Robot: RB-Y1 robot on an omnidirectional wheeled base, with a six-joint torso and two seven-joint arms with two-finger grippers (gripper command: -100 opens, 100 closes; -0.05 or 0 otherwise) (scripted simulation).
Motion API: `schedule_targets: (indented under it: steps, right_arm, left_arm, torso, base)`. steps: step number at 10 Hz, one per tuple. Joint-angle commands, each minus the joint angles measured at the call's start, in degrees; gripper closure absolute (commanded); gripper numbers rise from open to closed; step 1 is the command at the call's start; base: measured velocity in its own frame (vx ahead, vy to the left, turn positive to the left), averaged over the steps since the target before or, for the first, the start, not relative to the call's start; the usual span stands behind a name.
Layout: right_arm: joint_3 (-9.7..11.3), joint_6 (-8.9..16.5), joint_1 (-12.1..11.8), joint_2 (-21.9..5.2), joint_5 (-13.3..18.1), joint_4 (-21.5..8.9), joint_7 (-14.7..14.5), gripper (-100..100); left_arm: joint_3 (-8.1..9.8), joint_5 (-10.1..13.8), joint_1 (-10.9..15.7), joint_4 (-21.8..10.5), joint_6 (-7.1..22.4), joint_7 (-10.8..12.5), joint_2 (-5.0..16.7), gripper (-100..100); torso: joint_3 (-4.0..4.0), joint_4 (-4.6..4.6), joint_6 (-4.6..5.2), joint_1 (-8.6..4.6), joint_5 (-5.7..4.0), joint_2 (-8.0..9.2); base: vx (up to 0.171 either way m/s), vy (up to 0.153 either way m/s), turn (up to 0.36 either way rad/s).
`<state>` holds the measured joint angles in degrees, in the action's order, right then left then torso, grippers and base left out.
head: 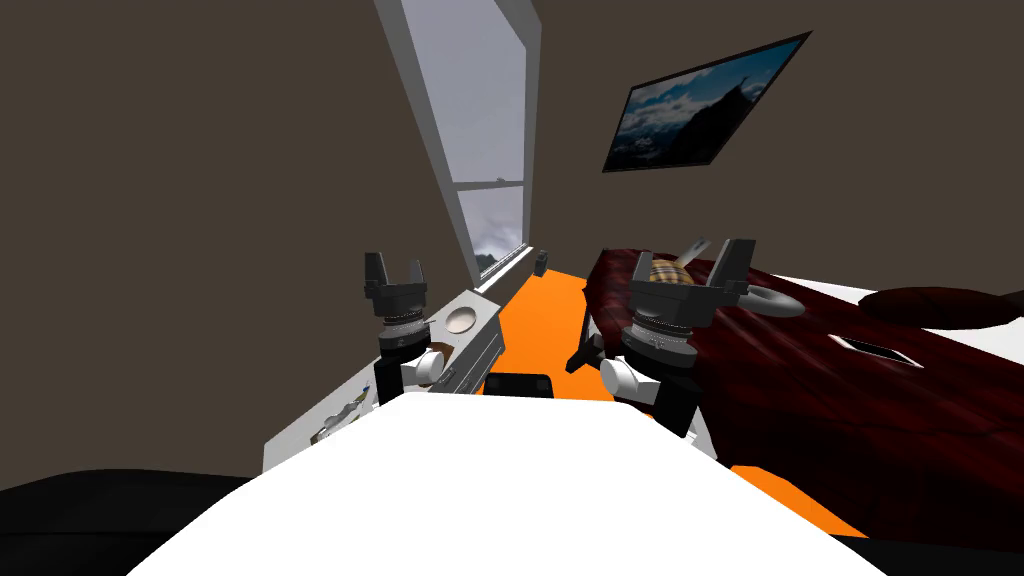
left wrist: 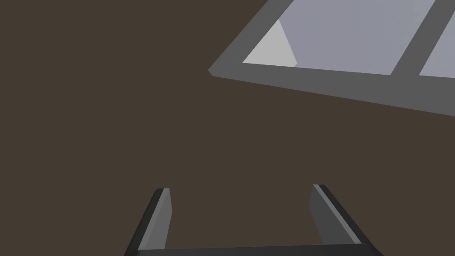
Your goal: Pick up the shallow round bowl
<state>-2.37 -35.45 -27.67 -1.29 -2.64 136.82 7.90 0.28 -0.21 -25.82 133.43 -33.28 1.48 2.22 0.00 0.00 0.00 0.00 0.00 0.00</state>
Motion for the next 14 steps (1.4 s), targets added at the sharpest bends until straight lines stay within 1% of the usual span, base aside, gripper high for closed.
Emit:
schedule_targets:
  steps: [1, 3, 6, 7, 8, 9, 10, 11, 12, 13, 14]
  right_arm:
    - [0.0, 0.0, 0.0, 0.0, 0.0, 0.0, 0.0, 0]
    - [0.0, 0.0, 0.0, 0.0, 0.0, 0.0, 0.0, 0]
    - [0.0, 0.0, 0.0, 0.0, 0.0, 0.0, 0.0, 0]
    - [0.0, 0.0, 0.0, 0.0, 0.0, 0.0, 0.0, 0]
    - [0.0, 0.0, 0.0, 0.0, 0.0, 0.0, 0.0, 0]
    - [0.0, 0.0, 0.0, 0.0, 0.0, 0.0, 0.0, 0]
    - [0.0, 0.0, 0.0, 0.0, 0.0, 0.0, 0.0, 0]
    - [0.0, 0.0, 0.0, 0.0, 0.0, 0.0, 0.0, 0]
    - [0.0, 0.0, 0.0, 0.0, 0.0, 0.0, 0.0, 0]
    - [0.0, 0.0, 0.0, 0.0, 0.0, 0.0, 0.0, 0]
    - [0.0, 0.0, 0.0, 0.0, 0.0, 0.0, 0.0, 0]
  left_arm:
    - [0.01, 0.8, 0.2, -0.3, 1.6, 0.1, 1.1, -100]
    - [0.04, 1.9, 0.5, -0.8, 4.1, 0.3, 2.3, -100]
    - [0.12, 4.3, 1.3, -1.9, 8.8, 0.8, 4.6, -100]
    - [0.12, 4.3, 1.3, -1.9, 9.5, 0.8, 4.6, -100]
    - [0.18, 5.3, 1.6, -2.3, 11.8, 1.0, 5.5, -100]
    - [0.25, 6.4, 2.0, -2.9, 13.1, 1.2, 6.5, -100]
    - [0.25, 6.4, 2.0, -2.9, 14.3, 1.2, 6.5, -100]
    - [0.33, 7.5, 2.4, -3.4, 16.3, 1.4, 7.5, -100]
    - [0.33, 7.5, 2.4, -3.4, 17.0, 1.4, 7.5, -100]
    - [0.43, 8.6, 2.9, -4.0, 19.0, 1.6, 8.5, -100]
    - [0.43, 8.6, 2.9, -4.0, 19.8, 1.6, 8.5, -100]
  torso:
    - [0.00, 0.00, 0.00, 0.00, 0.00, 0.00]
    - [0.06, 0.02, 0.00, -0.22, -0.05, 0.10]
    - [0.03, 0.01, 0.00, -0.29, -0.07, 0.04]
    - [0.03, 0.01, 0.00, -0.25, -0.06, 0.05]
    - [0.03, 0.01, 0.00, -0.15, -0.04, 0.05]
    - [0.01, 0.01, 0.00, -0.10, -0.02, 0.02]
    - [0.00, 0.00, 0.00, -0.14, -0.03, 0.00]
    - [0.00, 0.00, 0.00, -0.13, -0.03, 0.00]
    - [-0.01, 0.00, 0.00, -0.14, -0.03, -0.01]
    - [-0.01, 0.00, 0.00, -0.12, -0.03, -0.01]
    - [-0.01, 0.00, 0.00, -0.10, -0.02, -0.02]
  base:
    - [-0.018, -0.042, 0.016]
    - [-0.029, -0.071, 0.030]
    - [-0.014, -0.073, 0.043]
    - [-0.013, -0.032, 0.016]
    - [-0.007, -0.025, 0.030]
    - [-0.005, -0.041, 0.054]
    - [-0.003, -0.037, 0.022]
    - [0.000, -0.039, 0.041]
    - [0.000, -0.031, 0.024]
    - [0.000, -0.028, 0.045]
    - [0.001, -0.022, 0.022]
